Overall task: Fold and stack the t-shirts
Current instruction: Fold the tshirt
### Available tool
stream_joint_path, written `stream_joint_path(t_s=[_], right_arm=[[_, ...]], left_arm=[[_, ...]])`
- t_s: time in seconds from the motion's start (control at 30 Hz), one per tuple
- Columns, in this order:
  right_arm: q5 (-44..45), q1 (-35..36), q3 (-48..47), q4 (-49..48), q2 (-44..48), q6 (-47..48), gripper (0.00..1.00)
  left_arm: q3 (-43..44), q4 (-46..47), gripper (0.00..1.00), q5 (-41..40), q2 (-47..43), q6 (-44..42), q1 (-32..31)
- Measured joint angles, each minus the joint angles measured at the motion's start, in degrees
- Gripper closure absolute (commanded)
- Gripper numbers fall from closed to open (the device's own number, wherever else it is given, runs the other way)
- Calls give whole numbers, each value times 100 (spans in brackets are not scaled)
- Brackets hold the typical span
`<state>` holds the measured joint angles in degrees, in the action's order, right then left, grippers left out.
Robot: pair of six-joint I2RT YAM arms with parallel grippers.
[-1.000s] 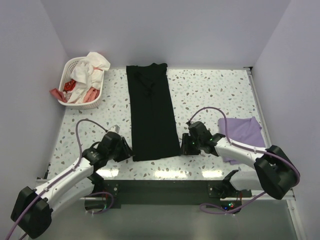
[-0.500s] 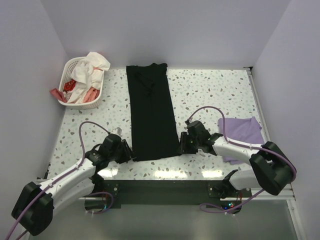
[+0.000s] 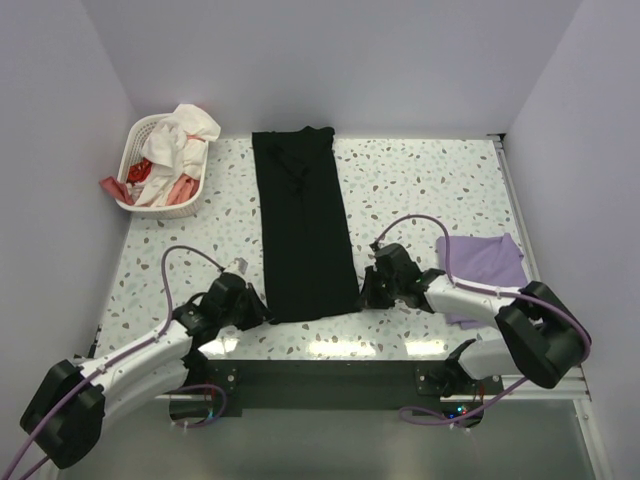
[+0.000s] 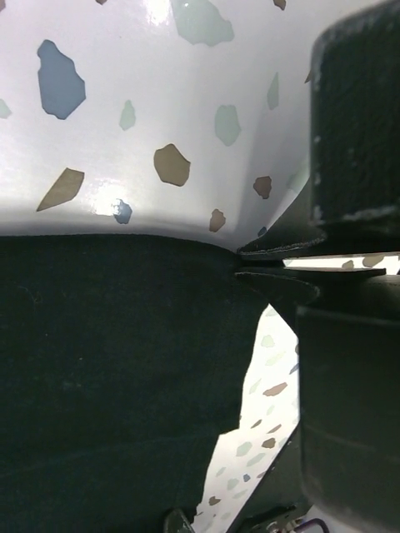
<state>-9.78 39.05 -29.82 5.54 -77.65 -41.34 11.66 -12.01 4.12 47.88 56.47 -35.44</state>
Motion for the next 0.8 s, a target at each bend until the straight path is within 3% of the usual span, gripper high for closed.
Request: stream_joint_path(t_s=[0.3, 0.6, 0.8], right_arm=[[-48, 0, 555, 17, 745, -2, 100], [-13, 428, 929, 664, 2194, -179, 100], [186, 608, 654, 1130, 2310, -247, 100]], left_arm=[[-229, -13, 100, -9, -409, 258, -518], [-254, -315, 100, -289, -693, 732, -1637], [76, -581, 100, -603, -501, 793, -1821]])
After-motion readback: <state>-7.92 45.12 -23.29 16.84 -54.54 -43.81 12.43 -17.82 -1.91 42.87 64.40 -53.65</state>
